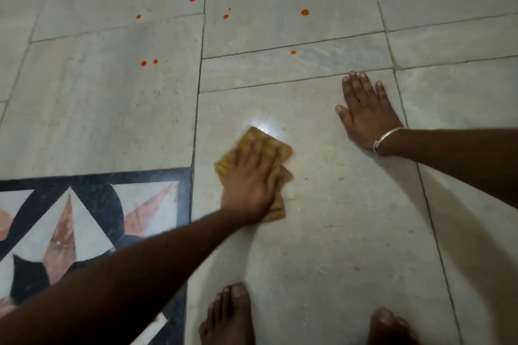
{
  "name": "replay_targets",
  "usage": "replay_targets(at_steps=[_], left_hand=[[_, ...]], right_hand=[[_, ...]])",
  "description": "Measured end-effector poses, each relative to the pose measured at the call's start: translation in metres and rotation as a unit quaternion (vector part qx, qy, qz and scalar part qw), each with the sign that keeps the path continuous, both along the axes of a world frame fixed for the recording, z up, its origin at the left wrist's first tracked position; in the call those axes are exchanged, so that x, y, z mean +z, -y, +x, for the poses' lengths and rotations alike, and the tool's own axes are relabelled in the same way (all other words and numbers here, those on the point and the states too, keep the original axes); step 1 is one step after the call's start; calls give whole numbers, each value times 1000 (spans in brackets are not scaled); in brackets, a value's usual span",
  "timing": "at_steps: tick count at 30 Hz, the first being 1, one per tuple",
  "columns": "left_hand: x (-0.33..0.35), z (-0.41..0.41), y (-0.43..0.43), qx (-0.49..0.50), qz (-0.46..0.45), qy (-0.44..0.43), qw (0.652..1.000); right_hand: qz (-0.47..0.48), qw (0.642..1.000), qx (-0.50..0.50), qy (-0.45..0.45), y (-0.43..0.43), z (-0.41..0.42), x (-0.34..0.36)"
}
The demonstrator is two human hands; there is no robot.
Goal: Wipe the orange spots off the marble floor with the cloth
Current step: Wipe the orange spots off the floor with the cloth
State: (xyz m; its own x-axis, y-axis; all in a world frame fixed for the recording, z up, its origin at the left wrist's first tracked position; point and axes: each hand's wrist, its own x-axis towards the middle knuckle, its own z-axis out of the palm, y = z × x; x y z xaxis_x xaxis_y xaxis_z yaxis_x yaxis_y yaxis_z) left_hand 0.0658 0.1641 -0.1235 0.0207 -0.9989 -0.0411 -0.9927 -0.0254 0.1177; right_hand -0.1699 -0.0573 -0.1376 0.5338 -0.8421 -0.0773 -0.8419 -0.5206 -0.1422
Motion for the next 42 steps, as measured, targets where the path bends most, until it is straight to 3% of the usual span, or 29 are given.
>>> replay_targets(at_steps=[3,6,9,12,15,19,22,25,27,29,33,37,40,42], left_hand=[[1,45,-20,88,-12,32,996],[0,15,-57,146,-9,36,989],[-1,-47,-31,60,-13,-13,998],[3,-47,52,-7,-43,-23,999],[4,11,100,113,-56,15,992],[0,26,47,205,-64,4,977],[-6,-57,10,100,-59,-7,993],[-2,-83,66,-21,-83,-43,995],[0,-52,106,-2,-75,-31,997],[-3,-5,121,84,-36,-11,996],[0,35,55,211,-66,-5,975],[-5,-46,19,119,-51,-22,991],[-2,-56,85,49,-39,-49,997],[-1,-28,123,77,-42,-33,996]], right_hand=[[10,1000,7,-3,1,-2,1],[7,1000,4,-2,2,-2,2],[-6,1000,-15,-2,-4,2,0],[-22,999,-24,3,-6,3,-2],[-19,1000,-13,4,-8,-1,-2],[-21,1000,-1,6,-10,-9,-1],[-28,1000,-10,2,-10,-8,-4],[-33,999,-6,1,-7,-10,-6],[-33,999,3,-2,-6,-11,-6],[-31,999,1,-8,-7,-13,-5],[-31,999,-10,1,-9,-9,-2],[-25,1000,-16,-6,-11,-4,0],[-23,1000,-13,-9,-10,-5,2],[-15,1000,-6,-9,-9,-4,1]])
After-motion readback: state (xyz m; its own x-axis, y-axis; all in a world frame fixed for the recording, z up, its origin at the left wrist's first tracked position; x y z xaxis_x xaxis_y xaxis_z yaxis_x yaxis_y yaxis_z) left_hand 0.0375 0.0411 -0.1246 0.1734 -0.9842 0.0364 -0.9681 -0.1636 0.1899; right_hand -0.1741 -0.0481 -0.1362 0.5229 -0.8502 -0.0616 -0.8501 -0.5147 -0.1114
